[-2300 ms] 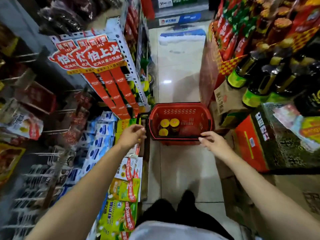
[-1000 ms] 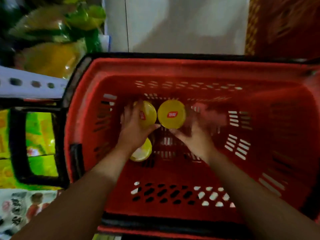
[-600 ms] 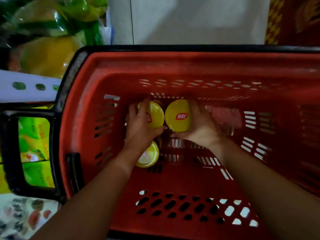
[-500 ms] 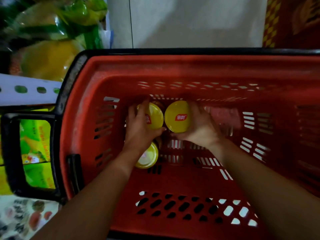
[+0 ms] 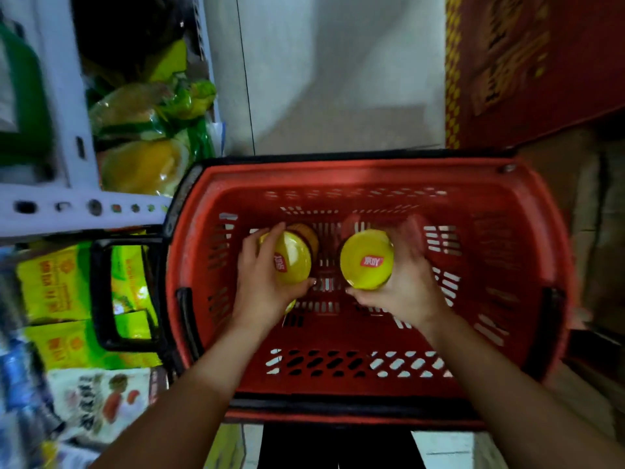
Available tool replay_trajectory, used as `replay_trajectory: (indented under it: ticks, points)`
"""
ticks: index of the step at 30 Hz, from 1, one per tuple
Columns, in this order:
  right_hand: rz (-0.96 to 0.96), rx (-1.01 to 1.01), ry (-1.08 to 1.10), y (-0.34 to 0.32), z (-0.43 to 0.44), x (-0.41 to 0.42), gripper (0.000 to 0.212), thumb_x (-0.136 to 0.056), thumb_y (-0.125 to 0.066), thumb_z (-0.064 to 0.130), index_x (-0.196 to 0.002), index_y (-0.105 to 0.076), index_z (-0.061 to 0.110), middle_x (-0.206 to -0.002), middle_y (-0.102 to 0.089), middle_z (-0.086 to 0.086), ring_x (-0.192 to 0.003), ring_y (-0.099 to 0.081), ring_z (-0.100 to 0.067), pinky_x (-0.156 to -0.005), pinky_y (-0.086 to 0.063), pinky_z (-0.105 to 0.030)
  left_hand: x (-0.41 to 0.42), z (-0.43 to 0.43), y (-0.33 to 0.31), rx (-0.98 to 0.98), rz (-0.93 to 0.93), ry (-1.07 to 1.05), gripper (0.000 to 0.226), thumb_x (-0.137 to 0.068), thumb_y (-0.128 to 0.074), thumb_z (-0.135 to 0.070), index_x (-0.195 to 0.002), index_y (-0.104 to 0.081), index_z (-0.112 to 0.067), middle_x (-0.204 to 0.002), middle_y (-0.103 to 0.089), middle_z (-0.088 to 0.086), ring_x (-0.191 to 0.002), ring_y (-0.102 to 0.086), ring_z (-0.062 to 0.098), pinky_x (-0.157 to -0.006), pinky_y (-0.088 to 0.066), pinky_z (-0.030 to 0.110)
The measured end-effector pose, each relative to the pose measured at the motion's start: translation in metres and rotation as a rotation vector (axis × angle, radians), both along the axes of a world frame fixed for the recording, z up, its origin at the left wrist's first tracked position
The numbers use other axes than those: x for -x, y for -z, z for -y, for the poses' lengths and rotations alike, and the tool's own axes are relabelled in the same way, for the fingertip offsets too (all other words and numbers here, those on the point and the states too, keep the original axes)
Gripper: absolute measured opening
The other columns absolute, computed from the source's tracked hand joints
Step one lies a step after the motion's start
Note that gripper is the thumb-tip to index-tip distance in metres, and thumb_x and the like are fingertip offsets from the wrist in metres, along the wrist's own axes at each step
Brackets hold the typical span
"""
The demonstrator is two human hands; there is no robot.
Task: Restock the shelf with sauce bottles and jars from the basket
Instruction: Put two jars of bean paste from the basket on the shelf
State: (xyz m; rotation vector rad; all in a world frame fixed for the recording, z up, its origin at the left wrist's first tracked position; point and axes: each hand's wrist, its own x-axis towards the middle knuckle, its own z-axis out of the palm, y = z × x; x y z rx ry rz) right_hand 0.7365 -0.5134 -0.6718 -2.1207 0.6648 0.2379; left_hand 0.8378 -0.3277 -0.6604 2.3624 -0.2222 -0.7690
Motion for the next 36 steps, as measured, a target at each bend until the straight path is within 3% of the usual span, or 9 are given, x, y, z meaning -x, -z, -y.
replay_trajectory:
  ticks: [6,8,11,14,17,21,26,29,36]
  points:
    - [-0.033,0.006,0.075,-0.117,0.014,0.018,0.102,-0.041,-0.09,0.038,-0.127,-0.043,0.01,-0.117,-0.057,-0.009,-0.108,-0.055,-0.026,-0.087,-0.026,-0.006,-0.002,0.011,-0.122,0.061,0.077,0.078,0.091,-0.052,-0.087,-0.025,-0.133,-0.044,-0.022,-0.127,-0.043,0.008,-0.122,-0.042,0.02,-0.107,-0.029,0.026]
    - [0.011,0.006,0.125,-0.162,0.021,0.022,0.096,-0.041,-0.089,0.038,-0.123,-0.046,0.012,-0.109,-0.056,-0.001,-0.103,-0.056,-0.022,-0.084,-0.026,0.0,-0.003,0.017,-0.17,0.073,0.107,0.109,0.091,-0.052,-0.087,-0.027,-0.133,-0.044,-0.024,-0.126,-0.044,0.005,-0.121,-0.042,0.018,-0.105,-0.028,0.022]
    - [0.038,0.004,0.209,-0.24,0.032,0.031,0.098,-0.041,-0.088,0.041,-0.125,-0.044,0.014,-0.106,-0.053,0.007,-0.103,-0.057,-0.022,-0.077,-0.029,-0.004,-0.007,0.026,-0.252,0.1,0.177,0.162,0.091,-0.052,-0.086,-0.031,-0.132,-0.043,-0.024,-0.125,-0.044,-0.002,-0.12,-0.041,0.012,-0.103,-0.027,0.019]
    - [0.054,0.05,0.233,-0.308,0.039,0.04,0.104,-0.043,-0.087,0.046,-0.131,-0.039,0.016,-0.118,-0.054,0.005,-0.112,-0.052,-0.017,-0.081,-0.028,-0.007,-0.009,0.03,-0.32,0.109,0.231,0.181,0.091,-0.052,-0.086,-0.034,-0.131,-0.042,-0.026,-0.126,-0.045,-0.001,-0.12,-0.041,0.013,-0.103,-0.032,0.027]
    - [0.13,0.101,0.3,-0.379,0.045,0.051,0.103,-0.041,-0.086,0.05,-0.129,-0.039,0.022,-0.112,-0.048,0.013,-0.103,-0.046,-0.006,-0.08,-0.025,-0.003,-0.006,0.039,-0.388,0.168,0.257,0.177,0.093,-0.051,-0.087,-0.031,-0.131,-0.041,-0.025,-0.128,-0.045,0.0,-0.122,-0.042,0.017,-0.103,-0.034,0.031]
    - [0.214,0.161,0.376,-0.459,0.044,0.068,0.1,-0.041,-0.089,0.044,-0.127,-0.043,0.018,-0.103,-0.046,0.011,-0.095,-0.041,-0.007,-0.076,-0.02,0.006,0.002,0.054,-0.465,0.251,0.307,0.236,0.093,-0.049,-0.088,-0.025,-0.13,-0.042,-0.017,-0.125,-0.047,0.001,-0.121,-0.045,0.023,-0.104,-0.038,0.04]
    - [0.274,0.229,0.482,-0.53,0.039,0.094,0.1,-0.043,-0.089,0.042,-0.128,-0.043,0.014,-0.103,-0.048,0.008,-0.096,-0.043,-0.008,-0.076,-0.024,-0.002,0.005,0.068,-0.53,0.348,0.343,0.325,0.089,-0.05,-0.087,-0.03,-0.127,-0.042,-0.019,-0.117,-0.046,-0.005,-0.113,-0.048,0.02,-0.098,-0.042,0.036]
    - [0.256,0.266,0.582,-0.562,0.03,0.117,0.103,-0.044,-0.088,0.044,-0.131,-0.039,0.019,-0.105,-0.048,0.007,-0.099,-0.044,-0.01,-0.083,-0.032,-0.015,0.009,0.079,-0.559,0.432,0.331,0.389,0.09,-0.046,-0.087,-0.035,-0.123,-0.045,-0.018,-0.111,-0.05,-0.002,-0.107,-0.053,0.024,-0.095,-0.045,0.038]
    - [0.281,0.335,0.95,-0.613,-0.018,0.182,0.099,-0.049,-0.085,0.048,-0.131,-0.036,0.023,-0.104,-0.047,0.01,-0.096,-0.046,-0.011,-0.078,-0.036,-0.022,0.039,0.096,-0.604,0.609,0.202,0.699,0.097,-0.041,-0.077,-0.044,-0.126,-0.037,-0.019,-0.124,-0.05,0.008,-0.114,-0.05,0.026,-0.099,-0.042,0.045]
